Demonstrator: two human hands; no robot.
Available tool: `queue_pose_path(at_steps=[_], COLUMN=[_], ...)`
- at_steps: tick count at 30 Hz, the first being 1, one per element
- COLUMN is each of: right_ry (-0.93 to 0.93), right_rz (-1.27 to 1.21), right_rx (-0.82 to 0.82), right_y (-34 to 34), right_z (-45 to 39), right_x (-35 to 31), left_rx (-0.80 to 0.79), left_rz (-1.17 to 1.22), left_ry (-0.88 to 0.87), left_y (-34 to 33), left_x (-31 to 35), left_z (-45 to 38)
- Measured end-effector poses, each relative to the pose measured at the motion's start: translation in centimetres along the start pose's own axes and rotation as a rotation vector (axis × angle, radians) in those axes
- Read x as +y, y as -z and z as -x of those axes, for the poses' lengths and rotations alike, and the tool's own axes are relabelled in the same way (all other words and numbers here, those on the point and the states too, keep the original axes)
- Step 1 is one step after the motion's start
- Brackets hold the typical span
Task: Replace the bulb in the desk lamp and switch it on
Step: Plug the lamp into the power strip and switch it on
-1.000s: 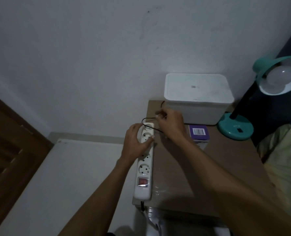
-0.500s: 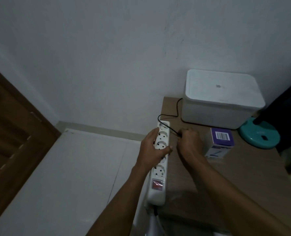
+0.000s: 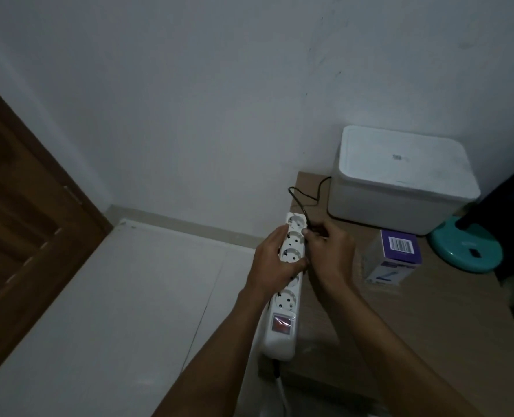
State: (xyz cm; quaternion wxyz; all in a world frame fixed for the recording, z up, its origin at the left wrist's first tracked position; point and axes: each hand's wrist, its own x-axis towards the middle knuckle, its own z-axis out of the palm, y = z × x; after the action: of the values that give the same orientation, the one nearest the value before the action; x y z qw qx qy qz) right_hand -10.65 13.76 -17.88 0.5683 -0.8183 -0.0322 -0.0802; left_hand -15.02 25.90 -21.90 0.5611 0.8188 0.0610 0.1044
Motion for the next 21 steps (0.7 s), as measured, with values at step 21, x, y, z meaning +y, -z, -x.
queue_pose_path(at_steps=[21], right_ry=[0.025], right_rz=[0.180], right_rx=[-0.152], right_y=[-1.4], right_z=[-0.5], right_x=[0.4], left_rx=[-0.005], left_rz=[0.024], left_ry=[-0.090], left_y=[0.2], left_x=[0.3], left_z=[0.0])
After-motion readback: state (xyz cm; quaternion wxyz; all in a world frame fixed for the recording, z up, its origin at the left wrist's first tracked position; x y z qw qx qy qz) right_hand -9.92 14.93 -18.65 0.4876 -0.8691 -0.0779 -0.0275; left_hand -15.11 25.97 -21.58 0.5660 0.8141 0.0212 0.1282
